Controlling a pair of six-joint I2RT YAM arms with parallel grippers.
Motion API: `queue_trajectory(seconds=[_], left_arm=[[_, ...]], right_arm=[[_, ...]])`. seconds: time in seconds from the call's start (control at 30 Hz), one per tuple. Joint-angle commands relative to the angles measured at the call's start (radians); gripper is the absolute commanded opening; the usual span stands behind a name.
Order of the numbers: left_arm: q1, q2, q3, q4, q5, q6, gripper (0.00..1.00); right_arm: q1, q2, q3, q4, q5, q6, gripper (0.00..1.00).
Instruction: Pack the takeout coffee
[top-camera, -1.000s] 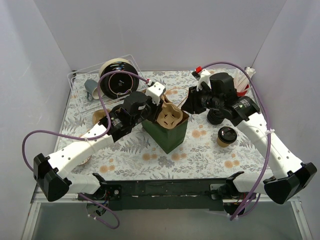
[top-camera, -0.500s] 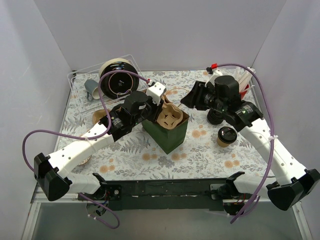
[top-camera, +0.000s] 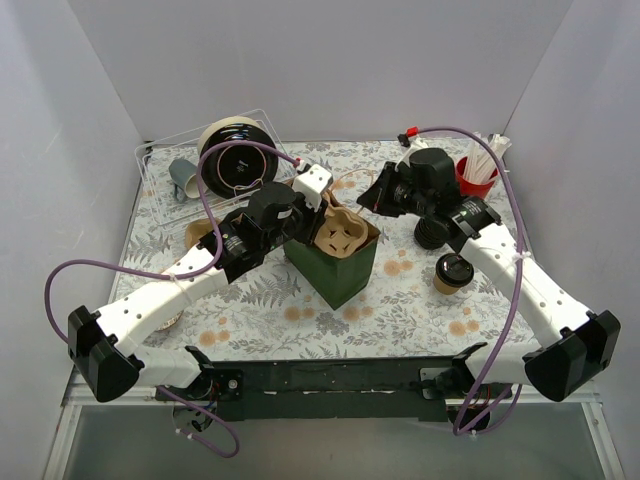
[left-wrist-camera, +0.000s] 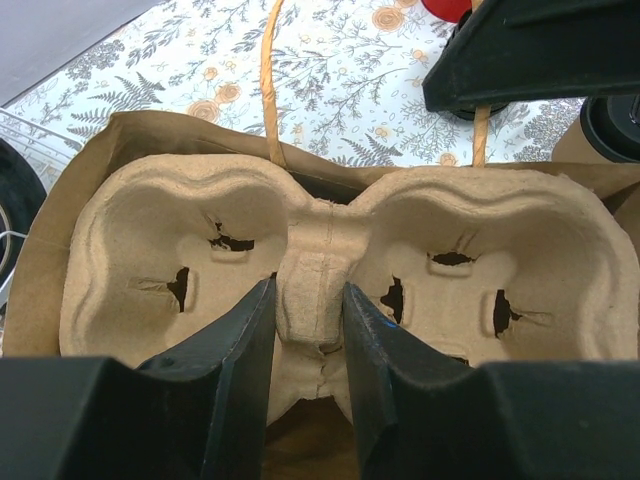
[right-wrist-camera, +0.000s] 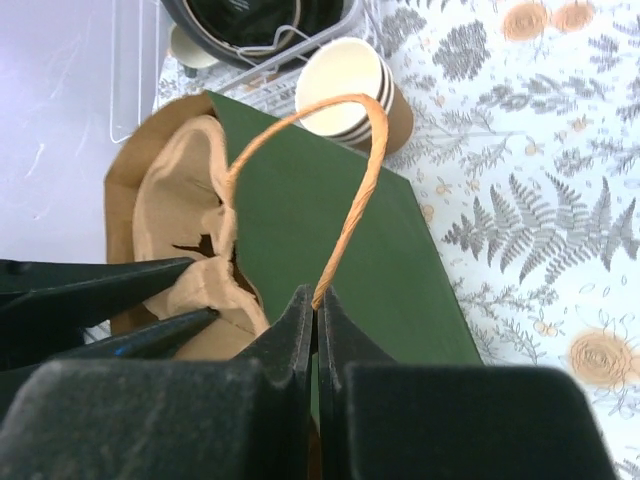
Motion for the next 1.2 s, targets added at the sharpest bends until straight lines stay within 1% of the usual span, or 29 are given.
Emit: queue_trajectory(seconds=[0.0,0.13,0.3,0.37,0.6,0.67,0.8,0.87,1.0,1.1,1.17], left_arm=[[0.003,-0.033,-0.008,-0.075,0.010,0.048,0.02],[0.003,-0.049,-0.016,-0.127,0.004,0.079,0.01],[0.003,-0.063,-0.035,-0.121,-0.001,0.088,0.01],[0.003,-0.046,-0.030,-0.104,0.010,0.062,0.01],[0.003,0.011,-0.025,-0.013,0.039,-0.063,0.00],[0.003,0.016,-0.042,0.027,0.016,-0.092,0.00],[0.003,0.013,-0.082,0.096,0.032,-0.109,0.00],[0.003,0.023,-0.088,0.122,0.029,-0.102,0.01],[0.003,0.054,-0.076,0.129,-0.010,-0.068,0.05],[0.003,0.068,-0.087,0.129,-0.027,-0.045,0.05],[0.003,0.071,-0.096,0.139,-0.031,-0.033,0.04]], right_arm=[[0.001,-0.019,0.099,0.072,0.023,-0.096,0.01],[0.003,-0.042,0.099,0.091,0.017,-0.131,0.01],[0.001,-0.069,0.061,0.112,-0.028,-0.123,0.01],[0.003,-0.073,0.050,0.124,-0.069,-0.114,0.01],[0.018,-0.125,-0.097,0.213,-0.137,-0.059,0.01],[0.018,-0.131,-0.118,0.208,-0.140,-0.057,0.01],[0.018,-0.167,-0.189,0.262,-0.117,-0.039,0.01],[0.018,-0.161,-0.181,0.248,-0.118,-0.039,0.01],[0.018,-0.150,-0.161,0.230,-0.126,-0.042,0.01],[0.017,-0.148,-0.143,0.231,-0.112,-0.042,0.01],[0.017,-0.136,-0.123,0.199,-0.080,-0.036,0.01]])
